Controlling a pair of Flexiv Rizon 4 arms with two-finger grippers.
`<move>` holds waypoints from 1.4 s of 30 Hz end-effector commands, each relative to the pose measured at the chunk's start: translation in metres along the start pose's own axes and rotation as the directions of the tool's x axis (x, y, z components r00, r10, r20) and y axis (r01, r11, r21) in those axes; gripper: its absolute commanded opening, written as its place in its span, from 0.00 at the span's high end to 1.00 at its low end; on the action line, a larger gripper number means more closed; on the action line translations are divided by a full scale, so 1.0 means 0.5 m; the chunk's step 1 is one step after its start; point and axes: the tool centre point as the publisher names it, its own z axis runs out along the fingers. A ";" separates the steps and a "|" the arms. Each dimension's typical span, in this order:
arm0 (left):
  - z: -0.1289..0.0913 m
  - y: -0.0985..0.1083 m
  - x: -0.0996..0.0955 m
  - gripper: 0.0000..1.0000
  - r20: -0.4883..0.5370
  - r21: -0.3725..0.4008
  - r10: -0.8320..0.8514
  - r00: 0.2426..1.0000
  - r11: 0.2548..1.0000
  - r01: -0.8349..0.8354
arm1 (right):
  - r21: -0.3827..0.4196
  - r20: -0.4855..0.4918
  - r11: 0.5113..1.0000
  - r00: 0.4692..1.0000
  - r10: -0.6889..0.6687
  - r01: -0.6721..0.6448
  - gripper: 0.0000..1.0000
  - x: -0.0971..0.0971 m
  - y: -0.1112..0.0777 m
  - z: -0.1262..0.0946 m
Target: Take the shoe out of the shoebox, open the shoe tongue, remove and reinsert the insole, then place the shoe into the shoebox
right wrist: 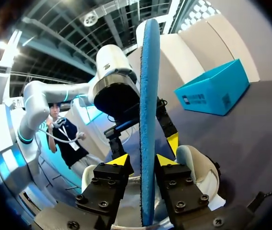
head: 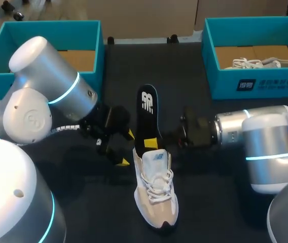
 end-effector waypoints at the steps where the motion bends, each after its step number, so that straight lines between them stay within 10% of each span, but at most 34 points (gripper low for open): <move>1: 0.002 0.001 0.001 0.00 0.002 0.002 0.001 1.000 1.000 -0.001 | 0.024 -0.010 1.000 1.000 0.000 0.001 0.67 -0.010 0.017 0.009; 8: 0.002 0.001 0.001 0.00 0.002 0.002 0.001 1.000 1.000 -0.001 | -0.008 -0.009 1.000 1.000 0.004 -0.004 0.77 -0.019 0.032 0.008; 12: 0.002 0.001 0.001 0.00 0.002 0.002 0.001 1.000 1.000 -0.001 | -0.022 -0.011 1.000 1.000 0.020 -0.020 1.00 -0.026 0.038 0.011; 41: 0.002 0.001 0.001 0.00 0.002 0.002 0.001 1.000 1.000 -0.001 | 0.017 -0.068 0.970 0.967 0.244 -0.244 1.00 -0.012 -0.092 0.003; 42: 0.002 0.001 0.001 0.00 0.002 0.002 0.001 1.000 1.000 -0.001 | 0.013 -0.073 0.971 0.968 0.239 -0.239 0.89 -0.012 -0.091 0.003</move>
